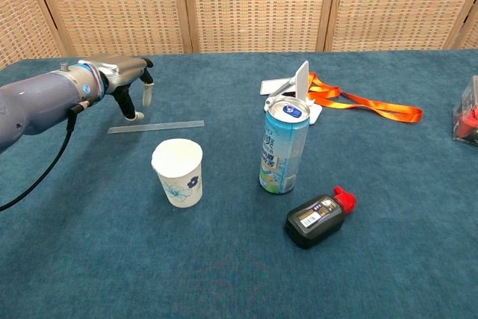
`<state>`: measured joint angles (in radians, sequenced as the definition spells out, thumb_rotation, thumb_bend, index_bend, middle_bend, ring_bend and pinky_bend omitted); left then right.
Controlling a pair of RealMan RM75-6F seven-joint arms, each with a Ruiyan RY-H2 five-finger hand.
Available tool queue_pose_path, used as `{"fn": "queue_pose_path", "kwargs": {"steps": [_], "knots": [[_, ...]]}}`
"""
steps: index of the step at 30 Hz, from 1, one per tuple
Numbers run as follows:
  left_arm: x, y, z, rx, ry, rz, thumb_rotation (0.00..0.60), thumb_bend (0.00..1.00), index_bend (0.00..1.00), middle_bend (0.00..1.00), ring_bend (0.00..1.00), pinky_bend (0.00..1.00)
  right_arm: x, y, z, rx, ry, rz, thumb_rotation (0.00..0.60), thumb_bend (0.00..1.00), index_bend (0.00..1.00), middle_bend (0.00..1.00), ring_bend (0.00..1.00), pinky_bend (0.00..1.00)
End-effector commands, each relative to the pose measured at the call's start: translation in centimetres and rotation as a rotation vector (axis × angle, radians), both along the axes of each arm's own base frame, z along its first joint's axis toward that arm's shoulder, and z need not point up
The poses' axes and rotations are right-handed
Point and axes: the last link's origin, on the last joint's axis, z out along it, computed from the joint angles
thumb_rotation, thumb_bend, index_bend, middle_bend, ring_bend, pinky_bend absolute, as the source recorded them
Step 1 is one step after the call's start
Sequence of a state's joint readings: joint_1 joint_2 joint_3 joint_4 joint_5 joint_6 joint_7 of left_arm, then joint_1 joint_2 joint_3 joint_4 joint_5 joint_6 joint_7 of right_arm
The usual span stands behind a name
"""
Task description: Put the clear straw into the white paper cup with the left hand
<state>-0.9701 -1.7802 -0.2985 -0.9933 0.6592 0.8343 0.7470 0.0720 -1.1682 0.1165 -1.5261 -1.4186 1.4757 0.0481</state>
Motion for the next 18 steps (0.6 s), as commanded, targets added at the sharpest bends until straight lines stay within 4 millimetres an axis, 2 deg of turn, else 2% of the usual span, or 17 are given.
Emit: {"fn": "queue_pose_path", "kwargs": {"steps": [1, 18], "knots": [[0.4, 0.1, -0.5, -0.001, 0.014, 0.008, 0.600, 0.33, 0.53, 0.00, 0.00, 0.00, 0.0, 0.0, 0.0, 0.000, -0.003, 0.000, 0.600, 0.06, 0.04, 0.00, 0.00, 0.00], [1.1, 0.3, -2.2, -0.028, 0.032, 0.047, 0.600, 0.33, 0.53, 0.00, 0.00, 0.00, -0.1, 0.0, 0.3, -0.011, -0.014, 0.000, 0.600, 0.06, 0.04, 0.00, 0.00, 0.00]]}}
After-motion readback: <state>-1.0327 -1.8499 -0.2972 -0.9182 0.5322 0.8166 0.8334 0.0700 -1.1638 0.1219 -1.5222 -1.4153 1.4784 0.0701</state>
